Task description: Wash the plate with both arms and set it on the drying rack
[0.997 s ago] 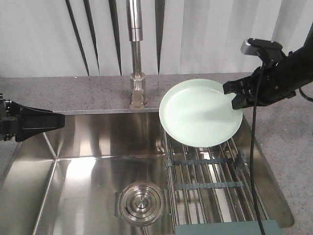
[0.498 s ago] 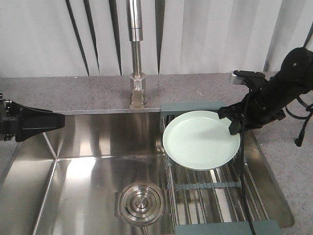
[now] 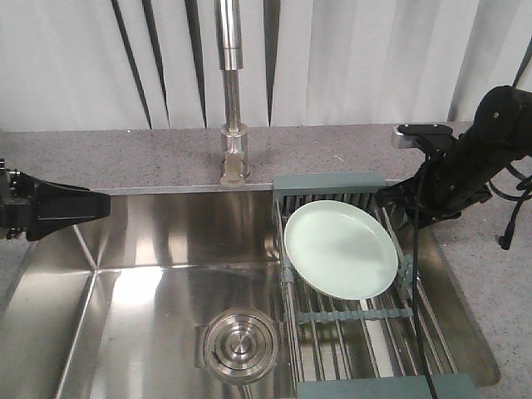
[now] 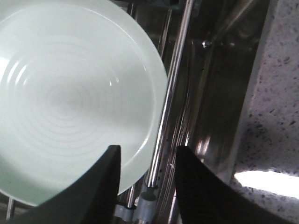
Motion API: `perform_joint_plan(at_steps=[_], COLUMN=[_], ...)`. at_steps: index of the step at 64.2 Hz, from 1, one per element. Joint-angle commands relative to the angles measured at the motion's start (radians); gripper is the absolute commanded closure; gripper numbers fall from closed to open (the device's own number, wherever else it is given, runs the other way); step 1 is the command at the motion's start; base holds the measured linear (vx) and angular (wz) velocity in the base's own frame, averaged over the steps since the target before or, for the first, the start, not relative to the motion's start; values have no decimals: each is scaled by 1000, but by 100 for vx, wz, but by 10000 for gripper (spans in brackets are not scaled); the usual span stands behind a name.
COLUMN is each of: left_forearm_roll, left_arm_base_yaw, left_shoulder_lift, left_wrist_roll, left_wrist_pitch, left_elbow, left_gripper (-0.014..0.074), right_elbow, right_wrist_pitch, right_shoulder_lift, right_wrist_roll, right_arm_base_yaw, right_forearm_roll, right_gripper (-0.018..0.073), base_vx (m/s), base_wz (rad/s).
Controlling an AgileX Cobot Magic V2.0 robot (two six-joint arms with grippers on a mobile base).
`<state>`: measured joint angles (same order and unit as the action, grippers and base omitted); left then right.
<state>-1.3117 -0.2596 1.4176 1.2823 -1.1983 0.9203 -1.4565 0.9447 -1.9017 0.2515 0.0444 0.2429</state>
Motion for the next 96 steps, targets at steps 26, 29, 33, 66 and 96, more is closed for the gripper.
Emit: perform_joint_plan(at_steps=[26,29,33,66,96], left_forearm_roll=[-73,-73,-73,-73,-73], left_arm_base_yaw=[0,0,0,0,0], left_shoulder_lift=[-30,-30,-30,-30,-30], left_wrist_roll=[1,1,1,1,1], left_wrist_pitch=[-49,-49,-49,-49,-49], left_elbow=[18,18,18,18,18], left_gripper=[45,45,45,45,45], right_elbow=[142,217,294,777,1079], right_wrist_pitch=[-181,-232,-290,-575,-592], right_shoulder_lift=[301,350,408,973,1525], right_wrist_roll=[-50,-51,-54,-53,-52], right_arm_base_yaw=[1,1,1,1,1], right_forearm_roll=[-112,-112,-110,-99,-86], right_gripper=[241,241,241,241,270], base_vx=[0,0,0,0,0], base_wz=[0,0,0,0,0])
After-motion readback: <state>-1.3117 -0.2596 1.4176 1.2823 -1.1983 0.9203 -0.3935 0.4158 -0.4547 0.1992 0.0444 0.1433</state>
